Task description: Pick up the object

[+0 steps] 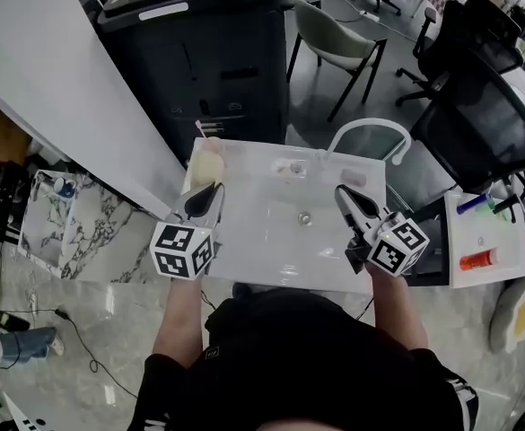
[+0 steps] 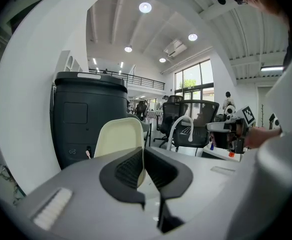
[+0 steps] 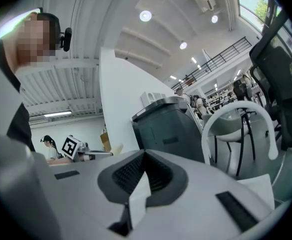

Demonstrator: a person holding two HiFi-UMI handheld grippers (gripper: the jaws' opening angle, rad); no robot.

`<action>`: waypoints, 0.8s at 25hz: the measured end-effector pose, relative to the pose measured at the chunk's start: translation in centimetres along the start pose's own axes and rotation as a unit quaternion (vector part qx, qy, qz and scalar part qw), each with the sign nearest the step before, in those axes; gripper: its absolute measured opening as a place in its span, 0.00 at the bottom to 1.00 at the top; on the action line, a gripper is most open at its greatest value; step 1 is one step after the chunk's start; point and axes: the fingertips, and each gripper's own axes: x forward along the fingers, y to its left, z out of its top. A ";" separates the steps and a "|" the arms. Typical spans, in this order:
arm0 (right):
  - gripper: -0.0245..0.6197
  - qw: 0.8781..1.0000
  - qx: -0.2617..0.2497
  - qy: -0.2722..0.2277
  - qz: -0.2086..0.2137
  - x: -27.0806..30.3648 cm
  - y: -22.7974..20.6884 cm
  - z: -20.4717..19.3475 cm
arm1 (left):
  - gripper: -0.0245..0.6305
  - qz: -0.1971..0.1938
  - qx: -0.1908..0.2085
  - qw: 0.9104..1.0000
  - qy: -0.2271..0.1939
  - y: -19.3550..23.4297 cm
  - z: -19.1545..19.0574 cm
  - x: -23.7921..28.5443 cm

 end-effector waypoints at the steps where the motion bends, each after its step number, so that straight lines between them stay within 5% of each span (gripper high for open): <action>1: 0.05 1.000 -0.003 -0.004 -0.001 -0.1 0.0 0.2 | 0.07 -0.001 -0.002 1.000 -0.004 -0.1 0.3 0.1; 20: 0.05 0.999 -0.039 -0.004 0.008 2.9 0.5 0.9 | 0.07 0.029 -0.010 0.999 -0.015 4.0 1.1 0.6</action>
